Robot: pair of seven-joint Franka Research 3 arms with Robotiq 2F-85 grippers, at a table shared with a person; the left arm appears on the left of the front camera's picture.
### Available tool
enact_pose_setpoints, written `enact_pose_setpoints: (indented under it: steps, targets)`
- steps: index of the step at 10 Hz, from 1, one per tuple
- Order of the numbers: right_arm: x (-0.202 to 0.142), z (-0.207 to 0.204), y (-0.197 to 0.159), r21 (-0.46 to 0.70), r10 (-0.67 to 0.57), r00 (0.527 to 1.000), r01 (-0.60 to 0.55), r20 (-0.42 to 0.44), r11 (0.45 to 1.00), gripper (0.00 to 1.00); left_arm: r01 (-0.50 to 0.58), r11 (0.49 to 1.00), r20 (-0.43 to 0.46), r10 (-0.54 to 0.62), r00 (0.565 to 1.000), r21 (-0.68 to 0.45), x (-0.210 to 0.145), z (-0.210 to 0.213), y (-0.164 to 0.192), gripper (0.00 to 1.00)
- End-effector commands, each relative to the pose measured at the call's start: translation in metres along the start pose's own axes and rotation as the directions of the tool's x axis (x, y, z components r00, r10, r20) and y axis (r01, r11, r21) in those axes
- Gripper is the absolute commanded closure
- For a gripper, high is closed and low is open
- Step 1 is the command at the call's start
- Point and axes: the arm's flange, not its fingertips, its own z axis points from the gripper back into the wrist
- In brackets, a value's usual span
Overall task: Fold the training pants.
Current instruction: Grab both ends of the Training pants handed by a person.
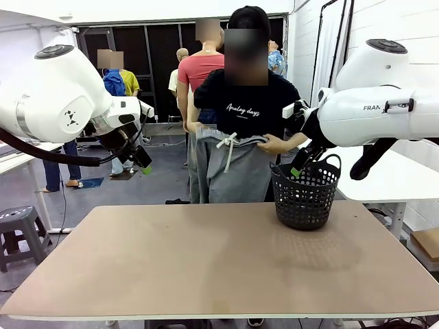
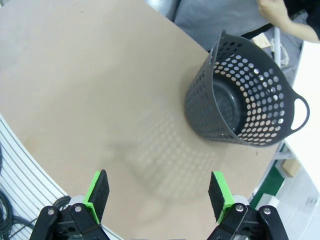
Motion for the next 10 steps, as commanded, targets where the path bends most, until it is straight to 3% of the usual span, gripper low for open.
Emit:
enact_pose_setpoints:
  steps: [1, 10]
  targets:
    - [0.0008, 0.001, -0.0016, 0.001, -0.002, 1.0, 0.002, 0.0, 1.0, 0.0, 0.0, 1.0, 0.0, 0.0, 1.0, 0.0, 0.001, -0.0002, 0.0003, 0.0]
    - [0.0008, 0.001, -0.0016, 0.001, -0.002, 1.0, 0.002, 0.0, 1.0, 0.0, 0.0, 1.0, 0.0, 0.0, 1.0, 0.0, 0.001, -0.0002, 0.0003, 0.0]
